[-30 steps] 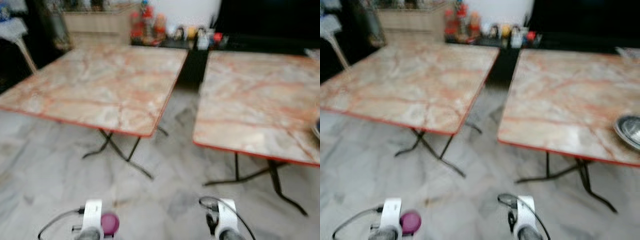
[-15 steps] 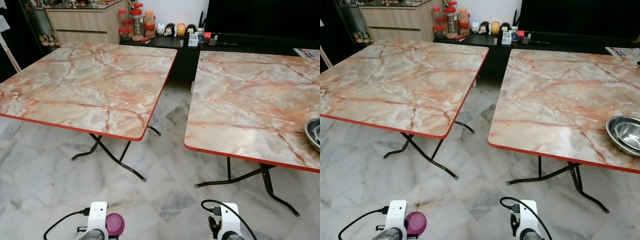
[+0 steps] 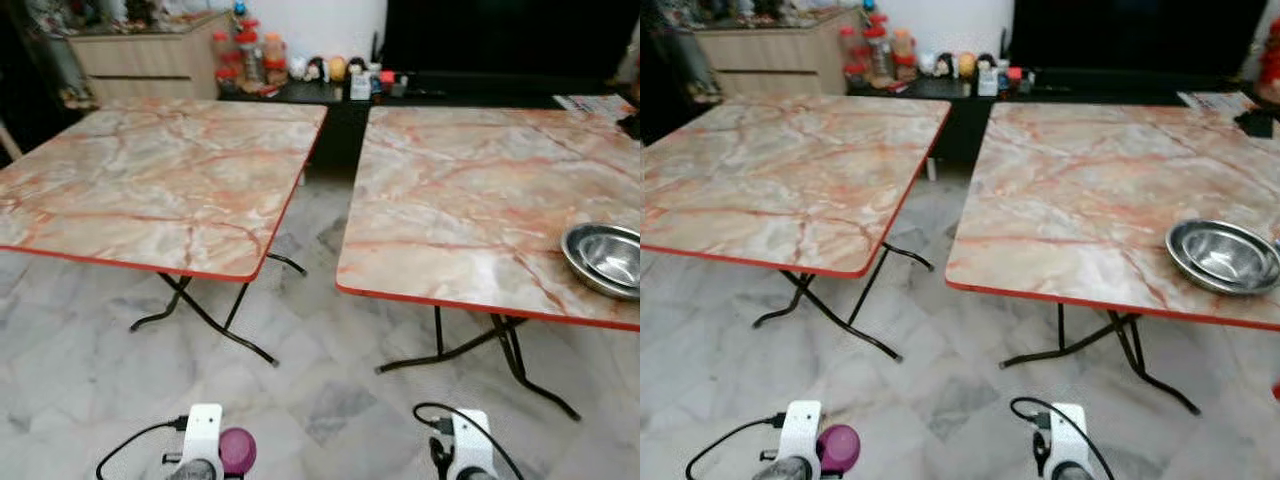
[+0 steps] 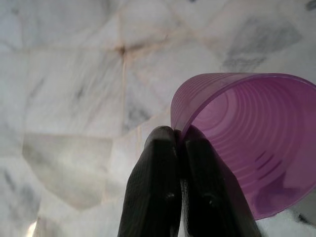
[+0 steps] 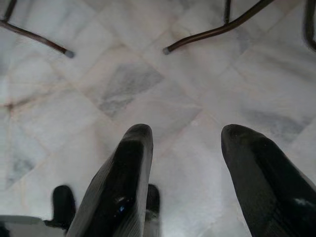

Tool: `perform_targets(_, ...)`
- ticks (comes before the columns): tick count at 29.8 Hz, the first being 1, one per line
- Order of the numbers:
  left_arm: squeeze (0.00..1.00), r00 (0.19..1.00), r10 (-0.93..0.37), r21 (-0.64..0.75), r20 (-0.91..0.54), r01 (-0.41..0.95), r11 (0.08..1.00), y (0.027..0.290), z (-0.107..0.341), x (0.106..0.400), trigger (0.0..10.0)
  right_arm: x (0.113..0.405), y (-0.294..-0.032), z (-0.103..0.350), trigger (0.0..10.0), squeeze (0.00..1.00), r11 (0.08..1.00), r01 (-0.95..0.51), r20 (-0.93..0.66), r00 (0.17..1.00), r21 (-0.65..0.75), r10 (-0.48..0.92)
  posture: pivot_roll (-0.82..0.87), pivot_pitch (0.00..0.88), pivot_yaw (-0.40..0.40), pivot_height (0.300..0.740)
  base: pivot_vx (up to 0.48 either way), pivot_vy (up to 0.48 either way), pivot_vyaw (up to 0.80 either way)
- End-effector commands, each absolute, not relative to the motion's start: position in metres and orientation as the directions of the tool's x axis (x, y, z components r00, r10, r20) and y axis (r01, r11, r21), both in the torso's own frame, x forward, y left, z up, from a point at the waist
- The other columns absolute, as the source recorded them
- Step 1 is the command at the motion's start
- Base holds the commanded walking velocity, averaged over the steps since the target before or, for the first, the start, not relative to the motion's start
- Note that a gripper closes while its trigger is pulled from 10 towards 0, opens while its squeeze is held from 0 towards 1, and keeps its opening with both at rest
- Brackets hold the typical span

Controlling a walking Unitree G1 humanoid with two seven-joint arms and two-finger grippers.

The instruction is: Setting the table

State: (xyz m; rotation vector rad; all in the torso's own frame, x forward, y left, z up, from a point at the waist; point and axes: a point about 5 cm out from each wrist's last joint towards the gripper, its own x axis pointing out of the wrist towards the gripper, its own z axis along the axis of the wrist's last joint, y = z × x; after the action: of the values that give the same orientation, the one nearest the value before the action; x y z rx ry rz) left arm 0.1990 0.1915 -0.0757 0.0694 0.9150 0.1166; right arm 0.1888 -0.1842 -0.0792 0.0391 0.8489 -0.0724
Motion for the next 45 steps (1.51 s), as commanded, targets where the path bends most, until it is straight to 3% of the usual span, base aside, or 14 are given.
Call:
perform_targets(1, 0.00, 0.605, 0.120, 0.113, -0.787, -0.049, 0.992, 0.1889, -0.0760, 0.1992, 10.0, 0.1876, -0.1841, -0.0800, 10.0, 0.00, 0.997, 0.074, -0.756, 0.653, 0.002, -0.047, -0.07, 0.000, 0.028, 0.740, 0.000, -0.296, 0.00)
perform_targets(34, 0.00, 0.612, 0.122, 0.108, -0.782, -0.060, 0.992, 0.1924, -0.0746, 0.2007, 10.0, 0.1880, -0.1836, -0.0794, 10.0, 0.00, 0.991, 0.131, -0.745, 0.663, 0.013, -0.077, -0.07, 0.000, 0.039, 0.740, 0.000, -0.295, 0.00)
perform_targets(39, 0.00, 0.612, 0.121, 0.109, -0.781, -0.057, 0.992, 0.1930, -0.0743, 0.2012, 10.0, 0.1874, -0.1858, -0.0796, 10.0, 0.00, 0.989, 0.148, -0.746, 0.659, 0.011, -0.090, -0.08, 0.000, 0.044, 0.740, 0.000, -0.294, -0.80)
perform_targets(45, 0.00, 0.614, 0.114, 0.101, -0.781, -0.057, 0.993, 0.1914, -0.0745, 0.2012, 10.0, 0.1856, -0.1880, -0.0801, 10.0, 0.00, 0.990, 0.139, -0.748, 0.657, -0.003, -0.095, -0.08, 0.000, 0.041, 0.740, 0.000, -0.233, 0.00)
